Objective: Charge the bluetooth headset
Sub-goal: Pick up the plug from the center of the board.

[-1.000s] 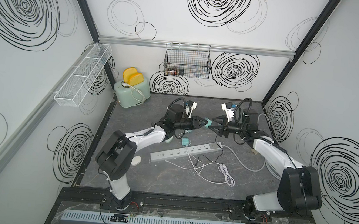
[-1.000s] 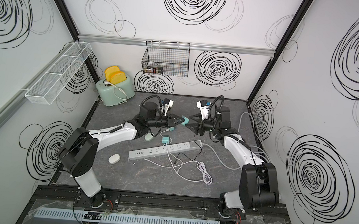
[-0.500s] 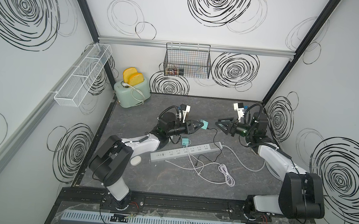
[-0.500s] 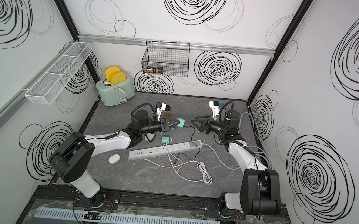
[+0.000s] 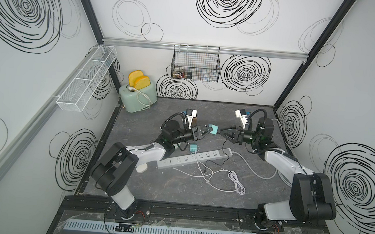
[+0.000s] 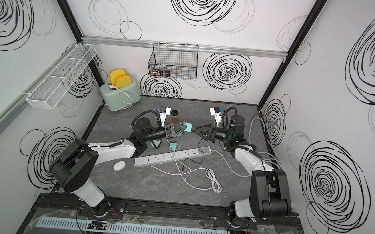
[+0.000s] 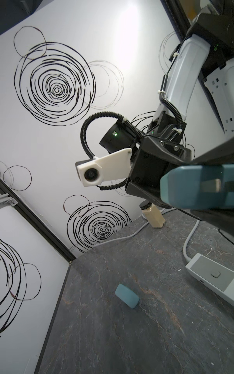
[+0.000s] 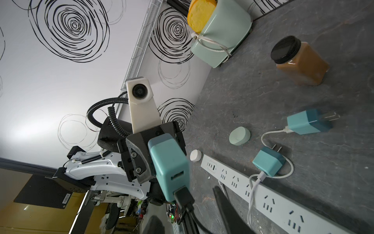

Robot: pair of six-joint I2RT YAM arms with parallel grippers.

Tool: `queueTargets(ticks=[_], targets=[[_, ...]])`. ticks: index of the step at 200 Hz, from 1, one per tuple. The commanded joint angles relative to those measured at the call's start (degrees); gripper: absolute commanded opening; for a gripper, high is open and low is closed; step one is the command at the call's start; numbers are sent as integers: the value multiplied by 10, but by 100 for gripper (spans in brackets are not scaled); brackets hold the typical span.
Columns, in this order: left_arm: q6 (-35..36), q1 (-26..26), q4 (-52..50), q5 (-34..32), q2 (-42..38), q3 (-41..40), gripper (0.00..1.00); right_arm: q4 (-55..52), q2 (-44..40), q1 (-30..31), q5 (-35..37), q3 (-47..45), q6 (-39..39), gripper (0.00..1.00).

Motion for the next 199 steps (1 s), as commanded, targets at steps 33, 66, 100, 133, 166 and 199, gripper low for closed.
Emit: queueTargets(ticks=[33, 66, 100, 133, 166, 199], targets=[[-7, -6, 70, 29, -9, 2, 12, 16, 5, 8, -46, 26, 3, 51], [-7, -11, 73, 34, -3, 9, 12, 23, 6, 18, -50, 31, 9, 49], [-8, -16, 81, 35, -1, 11, 12, 36, 11, 30, -50, 36, 22, 48], [-7, -17, 85, 35, 0, 12, 11, 64, 13, 35, -56, 34, 42, 44], [-9, -19, 94, 33, 5, 12, 11, 65, 11, 40, -58, 35, 42, 36], [-16, -19, 107, 34, 15, 14, 11, 69, 10, 41, -58, 35, 40, 33]])
